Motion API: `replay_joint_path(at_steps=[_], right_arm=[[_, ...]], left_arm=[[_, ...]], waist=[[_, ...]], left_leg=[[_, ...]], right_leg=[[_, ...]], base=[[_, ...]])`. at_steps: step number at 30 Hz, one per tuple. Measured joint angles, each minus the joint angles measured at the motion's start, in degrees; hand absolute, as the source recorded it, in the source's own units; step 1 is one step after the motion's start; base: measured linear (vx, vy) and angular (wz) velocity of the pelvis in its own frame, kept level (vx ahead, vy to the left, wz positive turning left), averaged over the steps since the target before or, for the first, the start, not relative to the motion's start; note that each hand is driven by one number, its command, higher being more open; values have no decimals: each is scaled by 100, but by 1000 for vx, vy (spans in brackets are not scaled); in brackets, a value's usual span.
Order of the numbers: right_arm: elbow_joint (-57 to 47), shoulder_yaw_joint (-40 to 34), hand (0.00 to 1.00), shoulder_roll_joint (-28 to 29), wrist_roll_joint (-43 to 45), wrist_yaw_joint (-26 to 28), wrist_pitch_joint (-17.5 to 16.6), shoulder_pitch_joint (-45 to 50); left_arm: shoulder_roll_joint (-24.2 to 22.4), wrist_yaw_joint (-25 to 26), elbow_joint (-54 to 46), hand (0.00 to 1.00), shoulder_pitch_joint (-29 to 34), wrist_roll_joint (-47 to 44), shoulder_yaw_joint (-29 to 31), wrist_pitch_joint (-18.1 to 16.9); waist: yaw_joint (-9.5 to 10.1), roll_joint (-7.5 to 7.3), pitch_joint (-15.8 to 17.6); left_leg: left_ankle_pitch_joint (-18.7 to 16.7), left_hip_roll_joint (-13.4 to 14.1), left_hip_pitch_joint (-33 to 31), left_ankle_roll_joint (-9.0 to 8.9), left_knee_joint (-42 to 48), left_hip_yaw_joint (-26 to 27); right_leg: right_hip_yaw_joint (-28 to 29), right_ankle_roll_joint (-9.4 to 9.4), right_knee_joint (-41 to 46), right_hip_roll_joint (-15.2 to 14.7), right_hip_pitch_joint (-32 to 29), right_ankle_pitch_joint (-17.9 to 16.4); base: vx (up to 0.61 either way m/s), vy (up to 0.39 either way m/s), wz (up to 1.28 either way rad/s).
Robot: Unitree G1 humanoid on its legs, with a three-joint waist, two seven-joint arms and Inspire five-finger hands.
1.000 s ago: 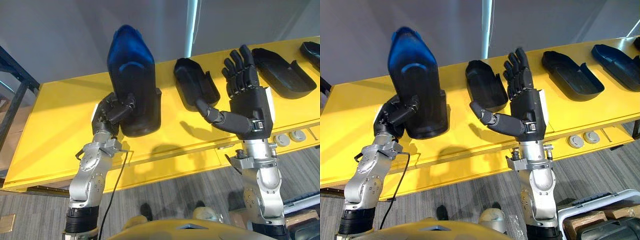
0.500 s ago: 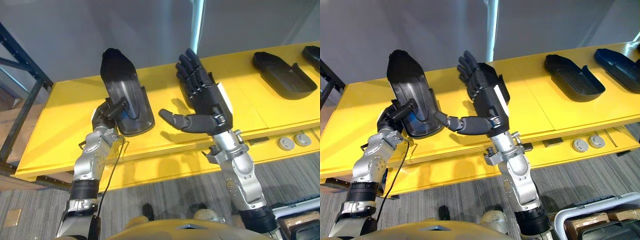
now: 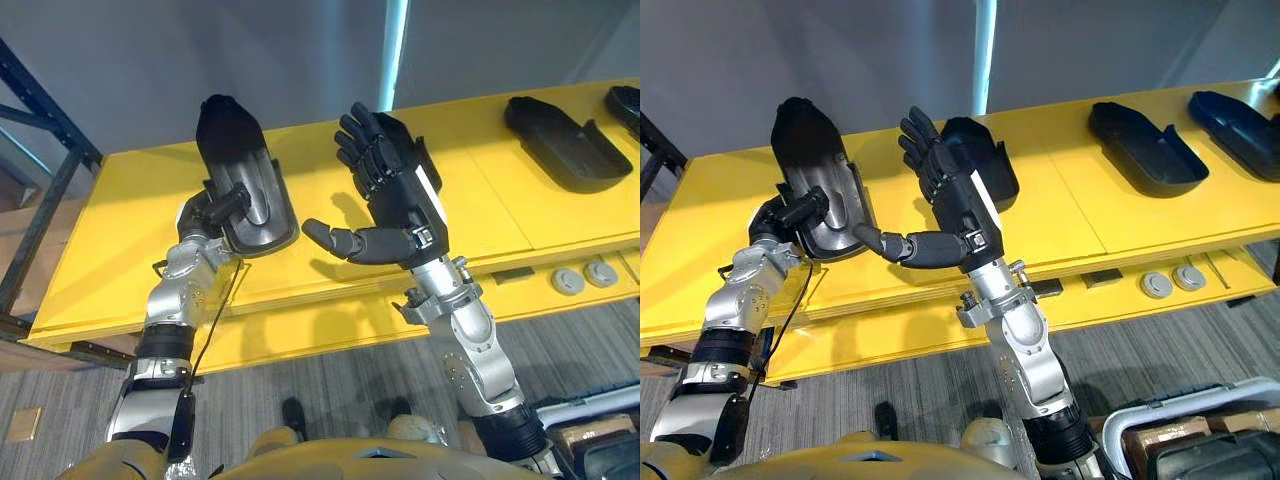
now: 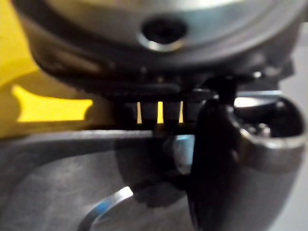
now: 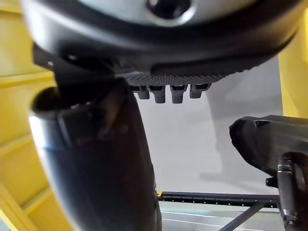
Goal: Walk over and take three plastic housings, then place them on the shelf
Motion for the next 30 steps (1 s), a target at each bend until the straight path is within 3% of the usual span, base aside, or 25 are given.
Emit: replay_joint_path(at_steps=[8,16,30], right_arm=[[-1,-13,100,0,15,53,2,45],[-1,16,100,1,154,73,116,102],[-1,76,100,7,155,88,117,127]], left_arm=[[278,-31,264,100,-146,719,-252,-2],[396,-16,360,100,-353,696,-268,177],[418,32,550,100,-508,702,-346,18]], waist=[[-116,37,32],[-129,118,156],[-147,94,187]], left_leg=[[-7,6,13,-1,0,108],[-7,7,30,-1,1,136],[-7,8,43,-1,2,150]], right_leg=[[116,15,5,4,-44,28],[135,14,17,4,-45,28],[138,12,10,5,-37,29]], base=[[-13,5,-6],[1,0,0],[0,0,0]])
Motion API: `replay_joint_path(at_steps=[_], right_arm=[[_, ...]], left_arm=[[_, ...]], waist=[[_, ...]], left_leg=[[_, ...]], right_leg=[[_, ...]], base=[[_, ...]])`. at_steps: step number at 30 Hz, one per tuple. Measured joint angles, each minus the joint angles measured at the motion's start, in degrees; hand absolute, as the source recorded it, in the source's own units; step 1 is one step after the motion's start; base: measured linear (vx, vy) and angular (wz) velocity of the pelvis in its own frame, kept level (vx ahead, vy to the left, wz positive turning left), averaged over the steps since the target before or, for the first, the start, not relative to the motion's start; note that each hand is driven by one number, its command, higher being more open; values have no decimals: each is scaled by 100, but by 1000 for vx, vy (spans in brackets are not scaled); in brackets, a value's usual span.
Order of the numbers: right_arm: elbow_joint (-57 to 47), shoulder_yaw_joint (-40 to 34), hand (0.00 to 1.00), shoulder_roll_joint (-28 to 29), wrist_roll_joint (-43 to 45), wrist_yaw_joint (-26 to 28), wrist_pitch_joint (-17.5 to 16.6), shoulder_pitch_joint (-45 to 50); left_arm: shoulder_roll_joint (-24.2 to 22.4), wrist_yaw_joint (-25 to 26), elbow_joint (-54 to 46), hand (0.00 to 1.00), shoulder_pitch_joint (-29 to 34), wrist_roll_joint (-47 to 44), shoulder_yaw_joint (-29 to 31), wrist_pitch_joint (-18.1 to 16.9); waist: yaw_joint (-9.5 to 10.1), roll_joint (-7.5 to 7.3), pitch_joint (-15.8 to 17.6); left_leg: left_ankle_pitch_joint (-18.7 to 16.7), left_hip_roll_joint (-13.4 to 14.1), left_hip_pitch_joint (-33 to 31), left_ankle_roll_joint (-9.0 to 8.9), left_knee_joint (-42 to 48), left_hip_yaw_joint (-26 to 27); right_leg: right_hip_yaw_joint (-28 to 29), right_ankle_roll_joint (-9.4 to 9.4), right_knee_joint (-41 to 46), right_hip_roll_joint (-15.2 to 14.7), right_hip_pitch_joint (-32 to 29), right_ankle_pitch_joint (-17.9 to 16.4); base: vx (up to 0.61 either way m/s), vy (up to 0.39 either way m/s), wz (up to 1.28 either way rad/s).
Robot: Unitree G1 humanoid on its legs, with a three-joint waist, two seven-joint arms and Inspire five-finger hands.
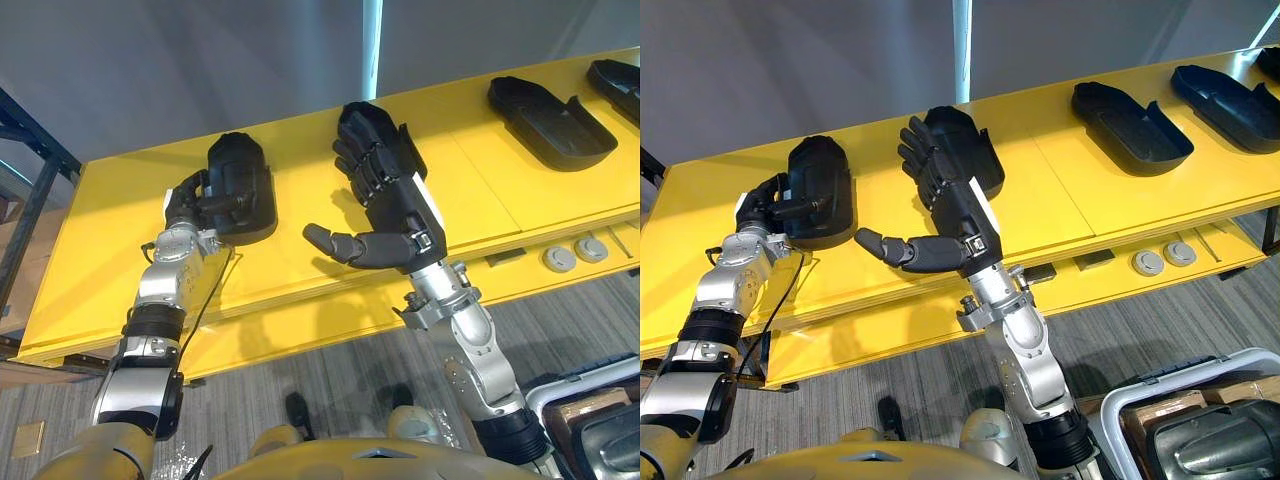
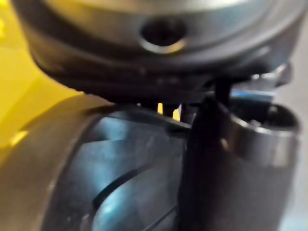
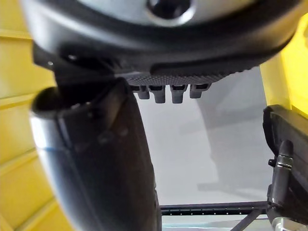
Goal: Walk over and take three plastic housings, then place them on the shelf
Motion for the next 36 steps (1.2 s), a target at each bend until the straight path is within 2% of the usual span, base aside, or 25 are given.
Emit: replay_joint_path(at_steps=[5,8,14,23,26,29,31,34,36], right_arm=[[0,58,100,6,-3,76,0,12],[0,62,100,6,-6,69,0,29],[0,54,100,5,-20,82,6,149],[1,44,100,1,-17,203,6,209],[0,47,100,0,-18,217,6,209],[1,60,100,-2,-20,272,6,225],[1,137,100,-3,-28,292,6,242],[1,219,100,-6,-50,291,6,279],[1,282,100,-6,-53,295,6,280]], left_arm=[[36,-232,-38,100,0,247,-29,65],[211,-420,-117,100,0,253,-133,240],[244,-731,-118,100,0,213,-170,208],[243,-784,-131,100,0,183,-358,51],[233,-574,-131,100,0,-13,-432,-22],[167,-78,-140,100,0,-338,-445,-208],[73,513,-258,100,0,-610,-405,-526],[-59,852,-723,100,1,-910,-161,-922],[-72,997,-1052,100,1,-911,-101,-1058]], waist=[[7,1,1],[7,1,1],[20,1,1],[12,-2,-1],[4,-11,-7],[-15,-28,-16],[-28,-46,-24],[-14,-56,-26],[-8,-59,-28]], left_leg=[[0,0,16,-1,0,6],[-5,1,36,-5,0,27],[-9,0,64,-5,0,64],[-9,-1,96,-5,-1,114],[-9,0,98,-5,-1,126],[-9,0,97,-5,-2,136],[-9,7,94,-4,-2,145],[-8,11,87,-4,-1,138],[-8,10,87,-4,-1,132]], right_leg=[[3,-1,1,0,15,0],[28,-1,6,0,18,0],[68,-1,14,0,20,4],[120,6,8,-1,20,27],[125,2,-7,0,21,41],[131,-1,-18,1,20,51],[135,-1,-24,8,14,58],[134,12,-25,14,13,67],[132,14,-24,14,15,68]], base=[[0,0,0],[0,0,-3],[0,0,-2],[-1,1,-2],[-3,2,-1],[0,0,0],[0,0,0],[0,0,0],[0,0,0]])
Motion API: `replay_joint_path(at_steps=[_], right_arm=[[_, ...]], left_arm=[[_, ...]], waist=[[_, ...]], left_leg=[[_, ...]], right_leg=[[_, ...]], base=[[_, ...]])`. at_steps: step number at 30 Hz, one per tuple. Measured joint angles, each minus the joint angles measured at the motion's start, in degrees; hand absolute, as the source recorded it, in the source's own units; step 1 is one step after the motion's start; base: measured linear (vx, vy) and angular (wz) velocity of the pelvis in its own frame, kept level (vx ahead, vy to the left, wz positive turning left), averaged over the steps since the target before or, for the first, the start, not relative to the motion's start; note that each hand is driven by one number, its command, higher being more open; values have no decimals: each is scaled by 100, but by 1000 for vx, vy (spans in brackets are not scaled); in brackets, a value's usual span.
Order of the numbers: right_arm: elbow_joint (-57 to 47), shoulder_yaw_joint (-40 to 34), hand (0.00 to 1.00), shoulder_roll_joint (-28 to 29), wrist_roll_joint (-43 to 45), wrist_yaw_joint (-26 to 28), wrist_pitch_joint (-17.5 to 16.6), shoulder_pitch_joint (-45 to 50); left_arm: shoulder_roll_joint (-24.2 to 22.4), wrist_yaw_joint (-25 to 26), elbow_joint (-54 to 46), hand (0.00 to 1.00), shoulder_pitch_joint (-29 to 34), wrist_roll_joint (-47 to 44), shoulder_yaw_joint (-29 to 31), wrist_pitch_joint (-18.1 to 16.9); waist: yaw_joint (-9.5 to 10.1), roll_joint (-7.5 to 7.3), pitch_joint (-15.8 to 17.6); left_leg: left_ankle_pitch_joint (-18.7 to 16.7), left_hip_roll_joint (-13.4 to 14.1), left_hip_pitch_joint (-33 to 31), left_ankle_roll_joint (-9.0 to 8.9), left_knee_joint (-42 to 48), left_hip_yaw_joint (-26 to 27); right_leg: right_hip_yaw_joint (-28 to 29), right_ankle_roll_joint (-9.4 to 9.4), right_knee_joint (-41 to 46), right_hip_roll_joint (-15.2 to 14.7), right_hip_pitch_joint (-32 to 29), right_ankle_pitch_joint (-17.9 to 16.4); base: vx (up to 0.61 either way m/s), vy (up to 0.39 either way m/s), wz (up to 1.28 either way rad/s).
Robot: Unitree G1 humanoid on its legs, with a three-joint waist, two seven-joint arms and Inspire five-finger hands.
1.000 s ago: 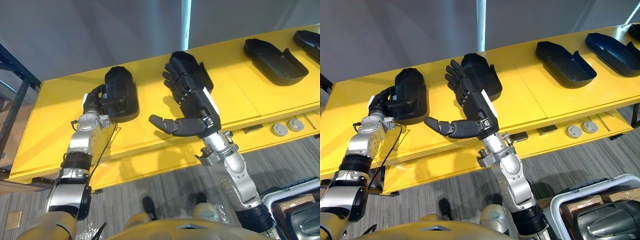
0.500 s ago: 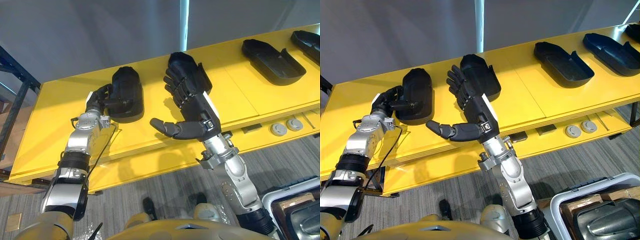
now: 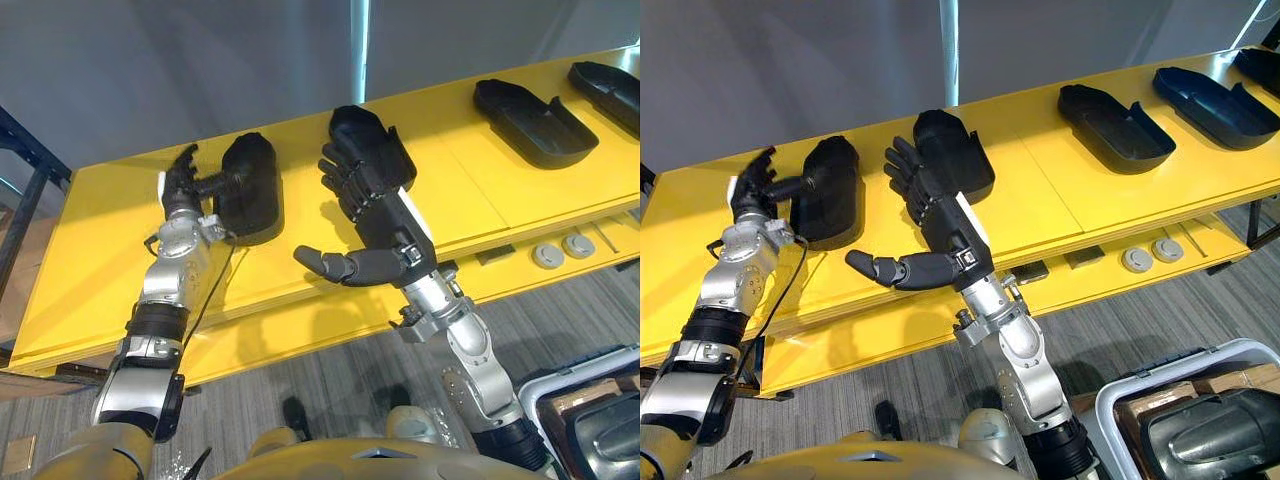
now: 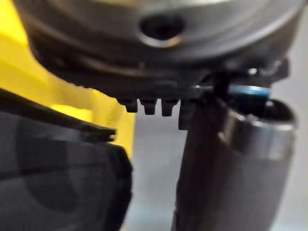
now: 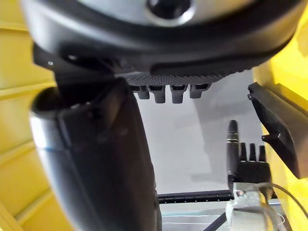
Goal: Walk over and take three plastic housings, then place them on the shelf
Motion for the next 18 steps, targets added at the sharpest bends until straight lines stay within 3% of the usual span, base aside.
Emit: replay_joint_path(at_steps=[2,12,15,18], right_arm=[[0,67,100,0,-6,5,4,-1],[0,153,100,0,-226,141,151,-4],[-1,220,100,-15,-215,472,273,-12],[-1,292,100,-231,-80,1079,544,-173]], left_arm=[[-78,127,-598,100,1,-21,136,-193],[-278,824,-2583,100,165,537,489,-325],[-278,771,-3168,100,556,934,633,-349],[-289,311,-4012,100,1243,930,635,-479]], waist=[[9,-11,-6],[47,-47,-98],[96,-78,-214],[208,-113,-242]], left_leg=[[2,-1,3,1,0,-13],[-10,22,64,-14,-3,-137],[-10,26,66,-21,-2,-194],[7,21,66,-35,-1,-353]], right_leg=[[-8,18,0,0,10,12],[-181,-35,-117,24,205,-1],[-262,-36,-201,34,283,17],[-430,-32,-214,36,387,17]], base=[[0,0,0],[-7,0,6],[25,-8,9],[35,-10,25]])
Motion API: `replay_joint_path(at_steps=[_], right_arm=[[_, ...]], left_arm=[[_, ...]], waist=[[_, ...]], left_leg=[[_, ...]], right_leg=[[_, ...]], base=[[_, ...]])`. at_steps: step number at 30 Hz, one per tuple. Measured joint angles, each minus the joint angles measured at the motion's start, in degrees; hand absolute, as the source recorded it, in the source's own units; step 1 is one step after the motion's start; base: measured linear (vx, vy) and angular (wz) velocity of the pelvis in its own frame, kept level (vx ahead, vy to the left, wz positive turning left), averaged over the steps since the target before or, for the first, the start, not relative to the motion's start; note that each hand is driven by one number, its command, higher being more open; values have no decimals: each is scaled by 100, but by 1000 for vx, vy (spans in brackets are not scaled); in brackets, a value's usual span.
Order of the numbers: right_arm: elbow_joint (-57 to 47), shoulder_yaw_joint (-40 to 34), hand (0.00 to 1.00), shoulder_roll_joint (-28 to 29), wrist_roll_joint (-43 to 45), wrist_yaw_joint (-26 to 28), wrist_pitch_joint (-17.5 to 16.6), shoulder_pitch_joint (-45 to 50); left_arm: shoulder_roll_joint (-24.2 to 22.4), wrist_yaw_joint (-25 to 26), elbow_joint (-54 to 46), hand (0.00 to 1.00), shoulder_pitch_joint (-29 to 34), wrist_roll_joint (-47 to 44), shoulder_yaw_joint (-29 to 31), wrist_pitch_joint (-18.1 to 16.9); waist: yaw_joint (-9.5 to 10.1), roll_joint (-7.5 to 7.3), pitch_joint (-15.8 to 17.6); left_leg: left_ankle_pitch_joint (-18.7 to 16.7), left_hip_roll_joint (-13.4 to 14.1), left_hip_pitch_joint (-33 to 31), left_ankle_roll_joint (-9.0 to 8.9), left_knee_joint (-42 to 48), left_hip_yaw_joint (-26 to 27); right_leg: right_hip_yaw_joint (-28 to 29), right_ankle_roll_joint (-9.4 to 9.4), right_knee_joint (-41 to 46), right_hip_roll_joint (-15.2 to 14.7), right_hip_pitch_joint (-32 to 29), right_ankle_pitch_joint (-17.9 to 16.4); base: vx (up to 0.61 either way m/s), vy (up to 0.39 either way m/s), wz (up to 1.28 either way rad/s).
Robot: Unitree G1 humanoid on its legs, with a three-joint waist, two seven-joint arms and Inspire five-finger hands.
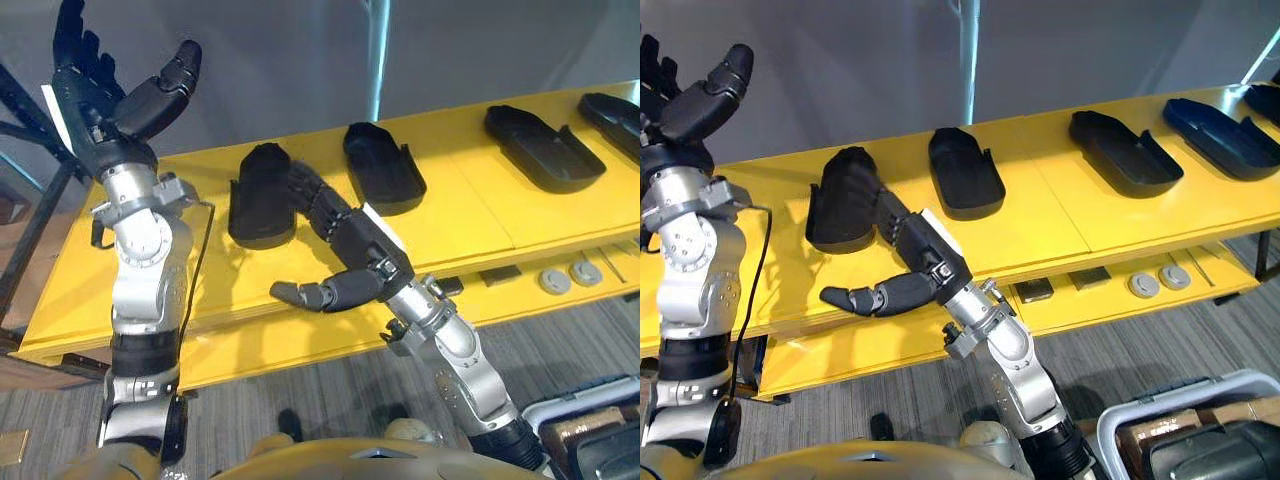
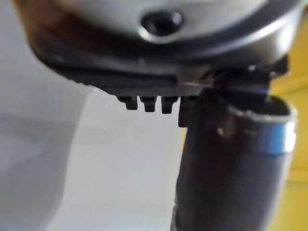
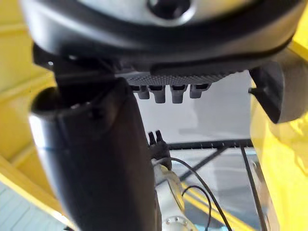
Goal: Walk over and take three plastic housings, then place them on the shelf
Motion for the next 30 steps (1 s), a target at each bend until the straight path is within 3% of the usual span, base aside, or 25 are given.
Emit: replay_joint_path(at_steps=[5,11,16,20,24,30], right_arm=[[0,82,100,-297,268,824,194,-126],[0,10,100,-353,304,950,163,-149],[0,-73,100,-375,58,923,-96,-143],[1,-95,100,-382,-156,784,-96,-129],[365,-99,100,-362,-395,294,-103,-171],[1232,-346,100,-327,-407,-172,-78,-719]], left_arm=[[-511,-956,-707,100,1539,57,-61,-383],[-636,-1792,-702,100,2660,477,23,-471],[-636,-2096,-668,100,2990,400,179,-558],[-703,-2172,-667,100,3137,66,265,-749],[-892,-2246,-667,100,3202,-287,299,-976],[-924,-2441,-668,100,3192,-339,300,-1000]], waist=[[268,-27,-20],[470,-148,-98],[574,-250,-137],[593,-274,-126],[619,-281,-86],[691,-224,194]], left_leg=[[42,-28,8,-13,-1,-314],[41,-31,-185,-14,-4,-506],[65,-48,-209,1,-4,-500],[65,-45,-219,1,-4,-507],[64,-44,-239,1,-4,-531],[133,-34,-433,-11,-2,-622]], right_leg=[[-319,-29,-63,2,233,-37],[-559,-18,-88,10,213,-114],[-546,-20,-79,-1,211,-112],[-552,-20,-76,3,204,-112],[-573,-19,-77,8,199,-114],[-652,-21,-17,21,28,-112]], base=[[10,-5,31],[-48,2,26],[-3,3,1],[0,0,0],[6,-4,2],[-13,-2,8]])
